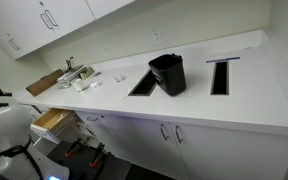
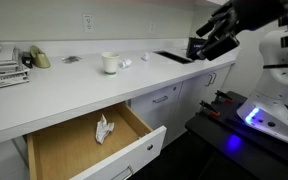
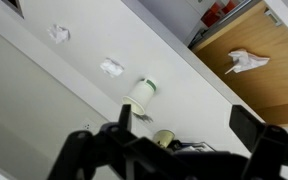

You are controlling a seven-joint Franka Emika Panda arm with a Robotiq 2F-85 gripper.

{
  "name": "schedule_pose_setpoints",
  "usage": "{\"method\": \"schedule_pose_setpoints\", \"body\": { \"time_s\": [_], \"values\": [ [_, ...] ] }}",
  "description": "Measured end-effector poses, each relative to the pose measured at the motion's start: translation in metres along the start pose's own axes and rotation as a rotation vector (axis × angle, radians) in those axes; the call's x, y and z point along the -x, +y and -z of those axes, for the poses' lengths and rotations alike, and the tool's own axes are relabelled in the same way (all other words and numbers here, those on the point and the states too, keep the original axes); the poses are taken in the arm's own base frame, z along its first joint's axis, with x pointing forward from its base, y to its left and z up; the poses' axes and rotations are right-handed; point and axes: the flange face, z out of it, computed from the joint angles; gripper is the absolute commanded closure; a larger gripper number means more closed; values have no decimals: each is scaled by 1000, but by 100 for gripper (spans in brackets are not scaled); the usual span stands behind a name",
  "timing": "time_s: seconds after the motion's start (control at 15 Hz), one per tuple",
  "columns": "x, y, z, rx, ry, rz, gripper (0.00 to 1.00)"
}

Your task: Open the drawer on the left under books

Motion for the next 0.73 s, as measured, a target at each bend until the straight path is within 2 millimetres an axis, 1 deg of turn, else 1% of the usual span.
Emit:
{"method": "schedule_pose_setpoints", "body": {
  "time_s": [0.07,0.13,0.4,0.73],
  "values": [
    [-5,9,-2,-17,-9,9,0],
    [-8,14,-3,-19,-10,5,0],
    [-3,7,-2,-14,-4,16,0],
    [-3,7,-3,-13,-5,16,0]
  ]
}}
